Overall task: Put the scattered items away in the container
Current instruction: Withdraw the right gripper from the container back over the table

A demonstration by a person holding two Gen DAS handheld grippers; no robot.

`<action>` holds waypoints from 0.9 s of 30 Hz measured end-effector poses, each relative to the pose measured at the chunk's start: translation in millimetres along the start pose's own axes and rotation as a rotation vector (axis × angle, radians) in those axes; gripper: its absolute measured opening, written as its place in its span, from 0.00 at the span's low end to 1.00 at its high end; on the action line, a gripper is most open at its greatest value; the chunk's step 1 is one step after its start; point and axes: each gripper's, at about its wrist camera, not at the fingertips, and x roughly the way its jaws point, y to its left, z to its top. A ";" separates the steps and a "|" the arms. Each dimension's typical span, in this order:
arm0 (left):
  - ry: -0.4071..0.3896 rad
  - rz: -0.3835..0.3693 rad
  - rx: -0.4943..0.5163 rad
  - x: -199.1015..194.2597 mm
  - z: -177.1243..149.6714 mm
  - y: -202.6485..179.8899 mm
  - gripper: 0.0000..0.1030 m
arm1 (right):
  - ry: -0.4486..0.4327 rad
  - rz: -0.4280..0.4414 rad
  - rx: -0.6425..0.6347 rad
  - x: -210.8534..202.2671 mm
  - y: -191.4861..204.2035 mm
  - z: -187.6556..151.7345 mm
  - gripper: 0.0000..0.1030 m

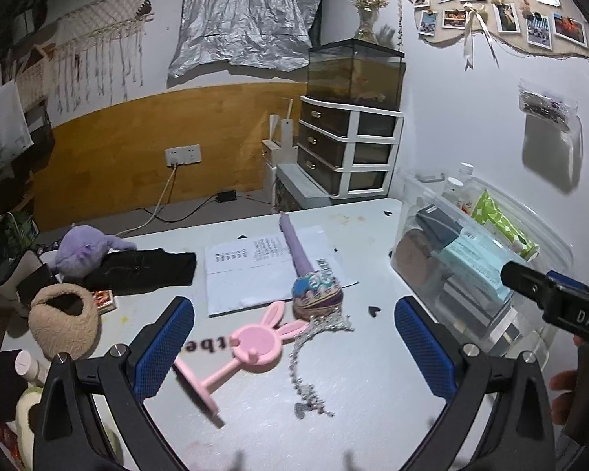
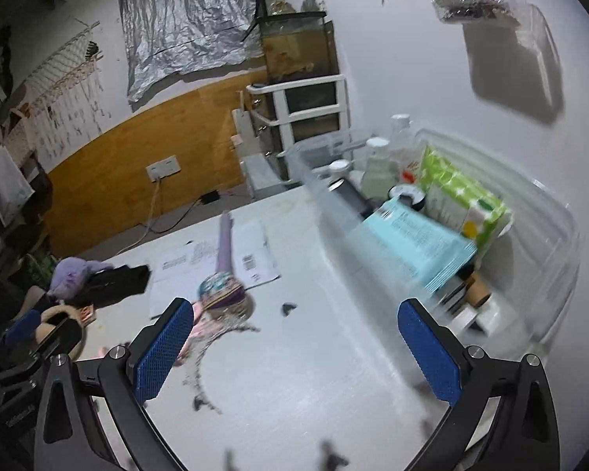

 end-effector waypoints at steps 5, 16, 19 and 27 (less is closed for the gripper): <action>0.043 0.005 -0.019 -6.2 -10.8 19.5 1.00 | 0.033 0.033 -0.013 -4.3 19.7 -17.6 1.00; 0.097 0.011 -0.072 -24.5 -33.1 43.9 1.00 | 0.068 0.040 0.017 -12.2 39.8 -37.2 1.00; 0.100 0.021 -0.076 -28.1 -35.7 45.9 1.00 | 0.072 0.034 0.011 -13.7 46.1 -39.3 1.00; 0.103 -0.012 -0.069 -31.6 -35.1 54.1 1.00 | 0.068 0.082 0.000 -13.8 61.8 -37.7 1.00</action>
